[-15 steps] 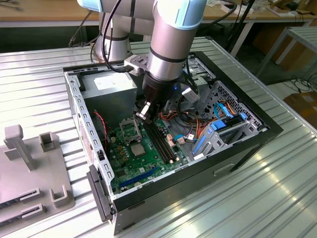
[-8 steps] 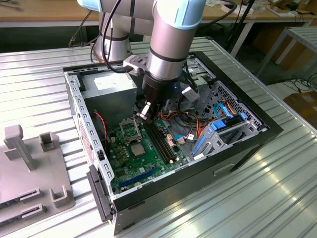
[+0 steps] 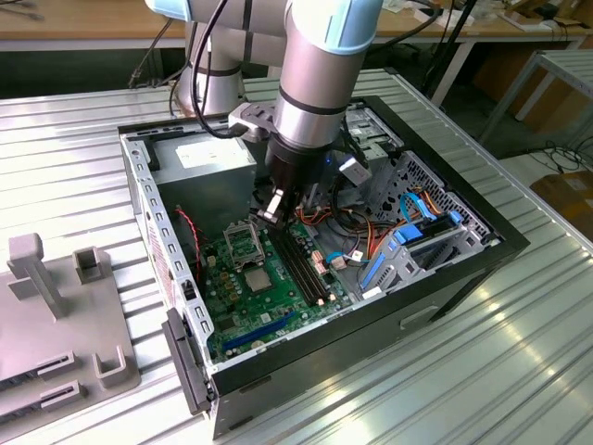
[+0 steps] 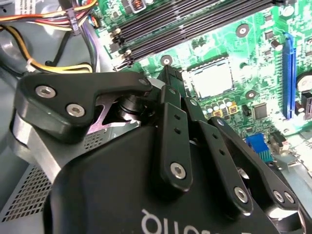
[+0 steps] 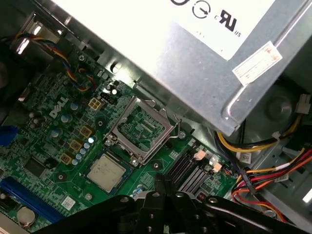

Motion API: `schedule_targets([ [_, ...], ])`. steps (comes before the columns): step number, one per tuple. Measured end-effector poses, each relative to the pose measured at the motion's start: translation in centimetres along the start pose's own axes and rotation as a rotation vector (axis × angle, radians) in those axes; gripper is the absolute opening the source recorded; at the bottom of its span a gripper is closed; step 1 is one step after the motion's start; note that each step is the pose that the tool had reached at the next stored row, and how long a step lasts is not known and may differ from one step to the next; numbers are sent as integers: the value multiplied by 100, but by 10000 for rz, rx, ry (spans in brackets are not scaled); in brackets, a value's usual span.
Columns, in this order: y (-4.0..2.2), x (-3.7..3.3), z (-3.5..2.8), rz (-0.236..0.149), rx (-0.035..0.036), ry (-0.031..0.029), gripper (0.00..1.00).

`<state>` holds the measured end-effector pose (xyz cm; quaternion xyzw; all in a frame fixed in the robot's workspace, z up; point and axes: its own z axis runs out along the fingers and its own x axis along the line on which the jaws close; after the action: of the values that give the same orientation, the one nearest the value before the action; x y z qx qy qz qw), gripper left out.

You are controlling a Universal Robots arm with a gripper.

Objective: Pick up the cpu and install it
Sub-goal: 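Close the cpu cover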

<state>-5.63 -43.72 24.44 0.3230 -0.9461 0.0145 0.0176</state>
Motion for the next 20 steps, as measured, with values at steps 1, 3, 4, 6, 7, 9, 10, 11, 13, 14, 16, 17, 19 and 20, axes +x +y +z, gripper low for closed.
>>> schedule_targets([
  [1, 8, -7, 1, -12, -8, -6, 11],
  [3, 38, -34, 10, -64, -40, -33, 11],
  [4, 45, -40, 14, -79, -50, -41, 11],
  [6, 58, -53, 25, -116, -83, -70, 11],
  [7, 62, -56, 29, -125, -105, -87, 11],
  [9, 70, -61, 35, -139, -160, -130, 11],
  [10, 75, -66, 41, -151, -202, -163, 11],
  [11, 79, -69, 47, -160, -231, -187, 11],
  [13, 86, -75, 61, -173, -285, -229, 11],
  [14, 89, -78, 72, -177, -309, -249, 11],
  [16, 95, -83, 96, -180, -362, -291, 11],
  [17, 98, -85, 104, -181, -387, -310, 11],
  [19, 106, -92, 123, -183, -461, -367, 11],
  [20, 109, -94, 130, -184, -492, -392, 11],
])
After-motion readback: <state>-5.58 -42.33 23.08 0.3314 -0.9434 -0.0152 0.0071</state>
